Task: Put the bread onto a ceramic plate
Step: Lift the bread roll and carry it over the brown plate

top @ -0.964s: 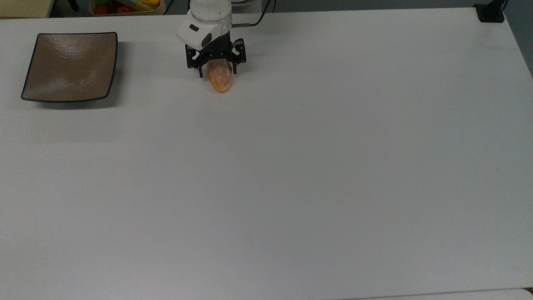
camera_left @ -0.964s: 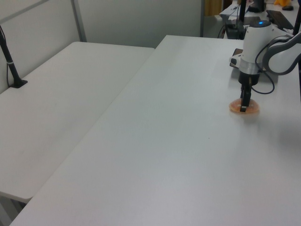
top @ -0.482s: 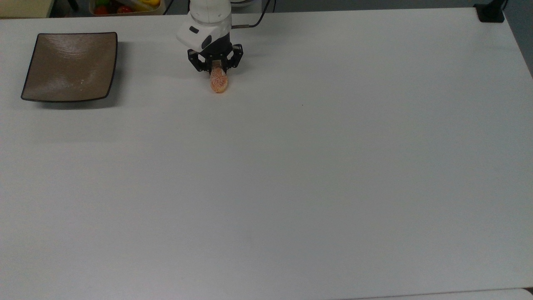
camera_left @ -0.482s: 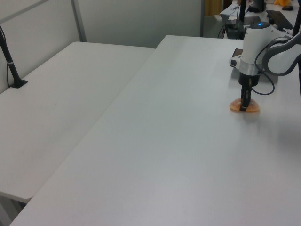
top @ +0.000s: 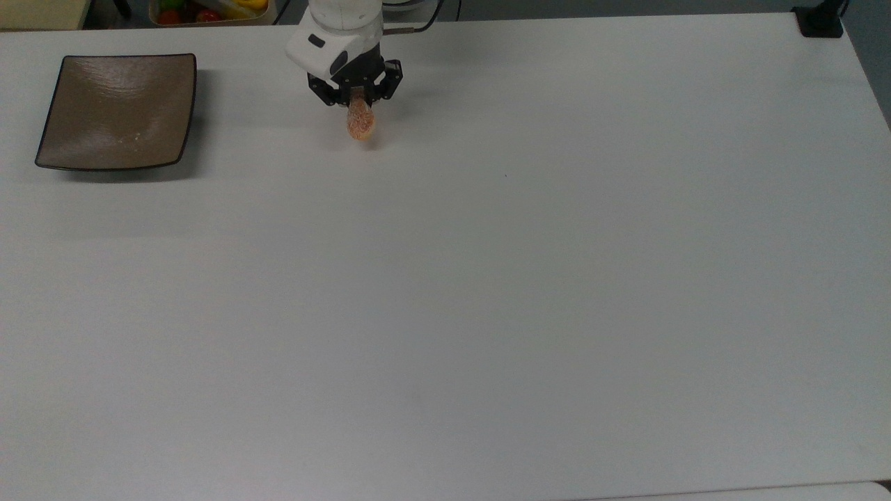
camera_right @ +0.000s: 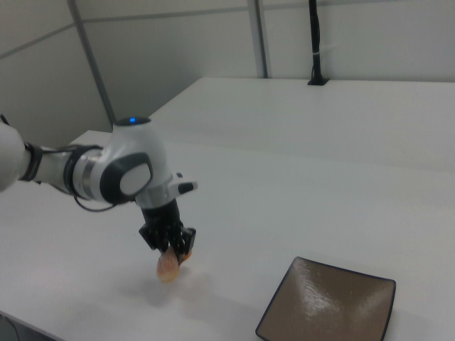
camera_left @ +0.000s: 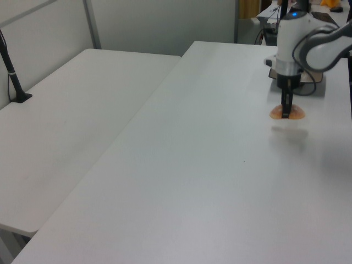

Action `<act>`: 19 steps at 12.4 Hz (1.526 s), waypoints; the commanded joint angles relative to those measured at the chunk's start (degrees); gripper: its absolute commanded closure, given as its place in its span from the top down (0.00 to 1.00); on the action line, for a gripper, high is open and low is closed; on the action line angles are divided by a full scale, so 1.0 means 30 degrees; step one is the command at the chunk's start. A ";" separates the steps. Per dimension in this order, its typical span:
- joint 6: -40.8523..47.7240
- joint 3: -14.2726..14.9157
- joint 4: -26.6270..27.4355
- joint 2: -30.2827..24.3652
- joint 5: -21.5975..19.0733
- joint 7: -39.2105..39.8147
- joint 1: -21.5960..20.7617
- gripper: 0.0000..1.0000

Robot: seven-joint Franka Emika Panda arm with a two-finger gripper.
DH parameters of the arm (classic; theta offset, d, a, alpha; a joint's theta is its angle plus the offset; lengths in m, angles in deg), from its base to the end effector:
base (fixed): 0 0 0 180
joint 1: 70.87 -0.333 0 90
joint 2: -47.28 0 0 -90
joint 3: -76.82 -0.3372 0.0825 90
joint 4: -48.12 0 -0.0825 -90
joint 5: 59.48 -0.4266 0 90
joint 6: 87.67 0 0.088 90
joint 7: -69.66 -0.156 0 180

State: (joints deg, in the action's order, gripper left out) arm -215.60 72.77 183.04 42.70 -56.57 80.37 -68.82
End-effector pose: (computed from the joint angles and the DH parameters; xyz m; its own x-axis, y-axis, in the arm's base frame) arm 0.5151 0.0142 0.3029 0.9670 0.2497 -0.0505 0.2516 -0.9672 0.0356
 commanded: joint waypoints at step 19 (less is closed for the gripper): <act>0.3593 0.3370 -1.0314 0.4625 -0.2670 1.3356 0.6900 0.06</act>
State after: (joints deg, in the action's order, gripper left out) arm -201.32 81.30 153.34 52.25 -64.13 115.17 -49.23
